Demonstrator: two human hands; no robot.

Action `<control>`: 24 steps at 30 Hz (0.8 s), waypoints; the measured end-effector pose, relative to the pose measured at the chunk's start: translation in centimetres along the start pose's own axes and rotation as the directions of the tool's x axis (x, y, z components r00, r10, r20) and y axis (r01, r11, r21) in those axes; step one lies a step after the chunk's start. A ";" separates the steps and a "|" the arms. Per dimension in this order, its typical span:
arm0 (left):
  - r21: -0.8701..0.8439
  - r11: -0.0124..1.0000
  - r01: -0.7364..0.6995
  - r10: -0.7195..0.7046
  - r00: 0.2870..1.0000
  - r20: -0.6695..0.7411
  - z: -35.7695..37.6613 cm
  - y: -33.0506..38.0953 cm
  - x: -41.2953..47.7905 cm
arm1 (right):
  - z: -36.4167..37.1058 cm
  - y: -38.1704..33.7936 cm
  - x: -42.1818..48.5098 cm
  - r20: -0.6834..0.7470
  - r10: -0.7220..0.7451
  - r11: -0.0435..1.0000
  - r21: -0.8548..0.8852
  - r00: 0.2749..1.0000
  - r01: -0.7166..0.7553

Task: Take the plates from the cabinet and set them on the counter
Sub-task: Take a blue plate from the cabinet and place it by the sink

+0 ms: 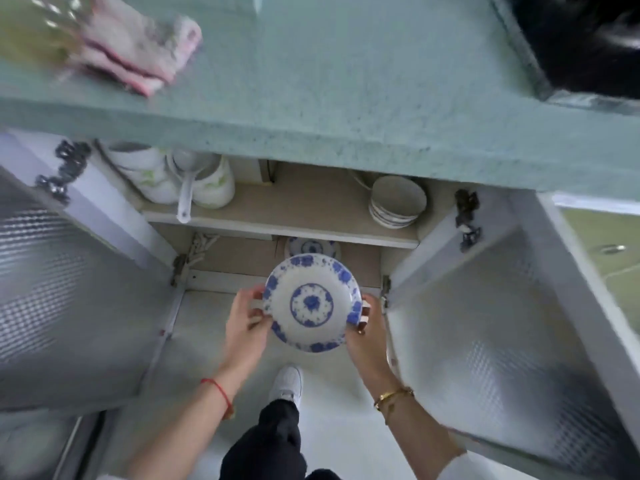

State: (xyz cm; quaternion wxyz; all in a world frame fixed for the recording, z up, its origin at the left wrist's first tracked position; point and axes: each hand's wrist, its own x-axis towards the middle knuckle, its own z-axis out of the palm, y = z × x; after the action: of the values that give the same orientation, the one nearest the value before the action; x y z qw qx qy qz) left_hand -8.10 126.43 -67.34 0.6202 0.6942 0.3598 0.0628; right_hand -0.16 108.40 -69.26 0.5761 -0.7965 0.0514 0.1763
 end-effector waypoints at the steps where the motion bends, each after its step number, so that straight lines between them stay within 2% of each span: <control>1: 0.009 1.000 -0.007 0.007 1.000 0.007 -0.9 2.5 -2.5 | -1.1 -2.2 -2.4 0.008 0.015 0.999 0.028 1.000 -0.015; 3: 0.022 1.000 -0.020 0.020 1.000 0.014 -2.5 7.6 -7.2 | -3.8 -6.7 -7.0 0.008 0.038 0.997 0.064 0.999 -0.038; 9: -0.024 0.996 -0.086 0.087 0.995 0.053 -6.0 21.1 -19.5 | -12.6 -19.6 -19.3 -0.015 -0.014 0.997 0.082 1.000 0.015; 13: -0.042 0.991 -0.129 0.133 0.984 0.116 -7.0 27.7 -25.8 | -17.4 -26.0 -25.9 -0.057 -0.047 0.995 0.085 0.997 0.052; 18: -0.073 0.980 -0.184 0.195 0.964 0.183 -7.7 33.2 -31.7 | -21.8 -30.9 -33.0 -0.129 -0.047 0.980 0.184 0.991 0.071; 24: -0.069 0.971 -0.231 0.241 0.922 0.304 -7.4 36.4 -35.7 | -24.8 -32.5 -38.6 -0.295 -0.047 0.963 0.240 0.954 0.122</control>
State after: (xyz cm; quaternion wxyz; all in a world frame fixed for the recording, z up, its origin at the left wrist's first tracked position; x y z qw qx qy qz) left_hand -22.83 112.88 -19.88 0.6677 0.7238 0.1709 0.0328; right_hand -21.36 91.26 -20.05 0.6675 -0.7340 0.1223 0.0259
